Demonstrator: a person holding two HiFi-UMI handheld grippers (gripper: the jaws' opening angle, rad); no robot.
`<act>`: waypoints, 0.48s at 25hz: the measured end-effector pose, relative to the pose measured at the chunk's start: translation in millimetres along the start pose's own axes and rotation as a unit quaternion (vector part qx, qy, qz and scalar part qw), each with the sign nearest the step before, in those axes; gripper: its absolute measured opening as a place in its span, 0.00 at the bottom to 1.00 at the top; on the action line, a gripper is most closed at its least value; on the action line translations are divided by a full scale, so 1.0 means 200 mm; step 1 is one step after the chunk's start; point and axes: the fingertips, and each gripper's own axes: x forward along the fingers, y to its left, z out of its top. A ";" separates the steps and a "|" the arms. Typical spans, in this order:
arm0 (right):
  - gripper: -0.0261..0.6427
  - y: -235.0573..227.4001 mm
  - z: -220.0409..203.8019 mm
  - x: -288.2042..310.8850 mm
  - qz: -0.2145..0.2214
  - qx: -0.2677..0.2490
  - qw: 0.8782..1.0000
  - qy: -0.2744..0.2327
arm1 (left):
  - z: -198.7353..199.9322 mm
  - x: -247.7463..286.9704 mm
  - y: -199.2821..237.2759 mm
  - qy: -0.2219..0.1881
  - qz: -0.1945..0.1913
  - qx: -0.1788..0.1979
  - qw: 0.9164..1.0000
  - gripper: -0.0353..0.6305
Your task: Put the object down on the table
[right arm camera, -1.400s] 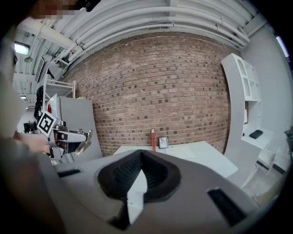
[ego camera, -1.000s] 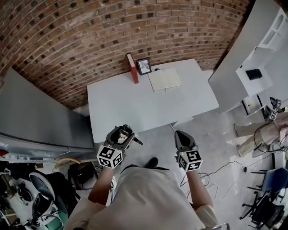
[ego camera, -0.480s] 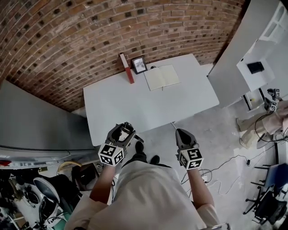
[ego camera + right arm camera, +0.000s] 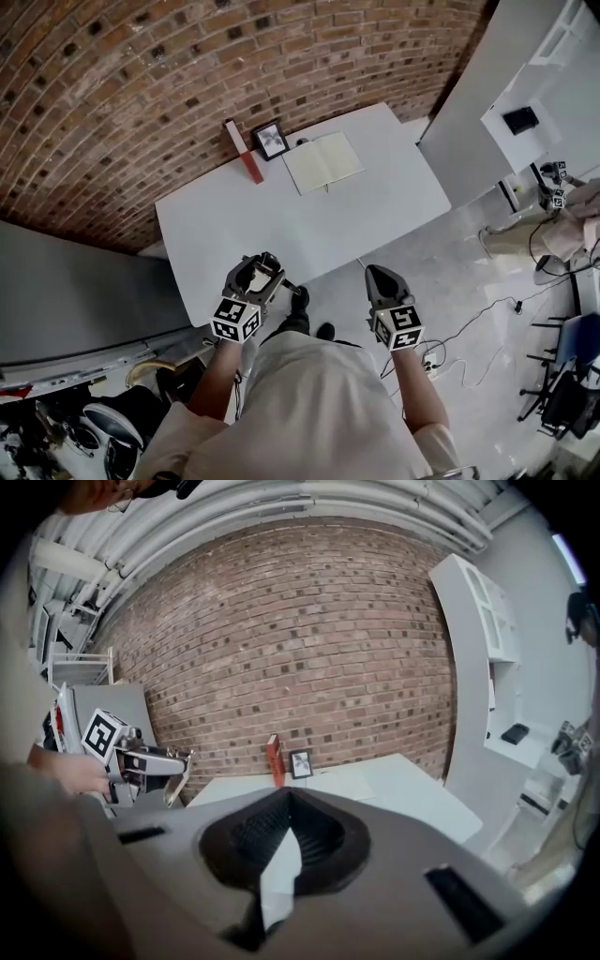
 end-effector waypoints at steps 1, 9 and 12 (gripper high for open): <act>0.04 -0.01 0.00 0.03 -0.003 0.001 1.000 0.005 | 0.00 0.04 0.03 0.005 -0.006 0.005 1.000 0.47; 0.04 -0.04 -0.02 0.33 -0.020 0.019 0.999 0.036 | -0.05 0.36 0.25 0.056 -0.057 0.034 0.996 0.47; 0.04 -0.05 -0.05 0.42 -0.028 0.032 0.998 0.051 | -0.09 0.49 0.33 0.077 -0.074 0.051 0.993 0.47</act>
